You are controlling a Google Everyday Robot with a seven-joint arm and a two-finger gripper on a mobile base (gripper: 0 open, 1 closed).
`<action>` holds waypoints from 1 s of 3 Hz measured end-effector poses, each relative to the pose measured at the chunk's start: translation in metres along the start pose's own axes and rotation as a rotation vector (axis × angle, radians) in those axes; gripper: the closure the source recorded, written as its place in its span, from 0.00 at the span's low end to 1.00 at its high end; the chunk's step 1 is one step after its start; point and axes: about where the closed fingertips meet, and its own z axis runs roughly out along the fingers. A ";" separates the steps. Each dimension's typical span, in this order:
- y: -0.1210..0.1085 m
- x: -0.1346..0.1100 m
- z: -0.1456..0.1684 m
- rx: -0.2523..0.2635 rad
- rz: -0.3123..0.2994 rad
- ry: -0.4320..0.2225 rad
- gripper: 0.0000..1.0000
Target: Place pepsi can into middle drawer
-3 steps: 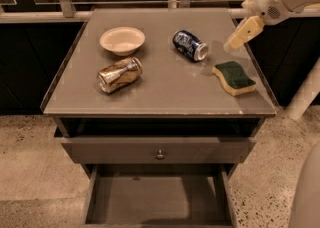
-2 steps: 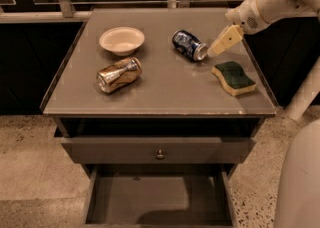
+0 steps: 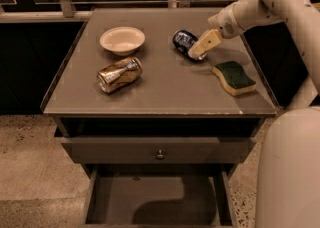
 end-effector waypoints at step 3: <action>-0.005 0.004 0.034 0.025 0.040 0.042 0.19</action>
Offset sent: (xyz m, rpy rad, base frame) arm 0.0243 0.0116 -0.0413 -0.0899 0.0469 -0.1139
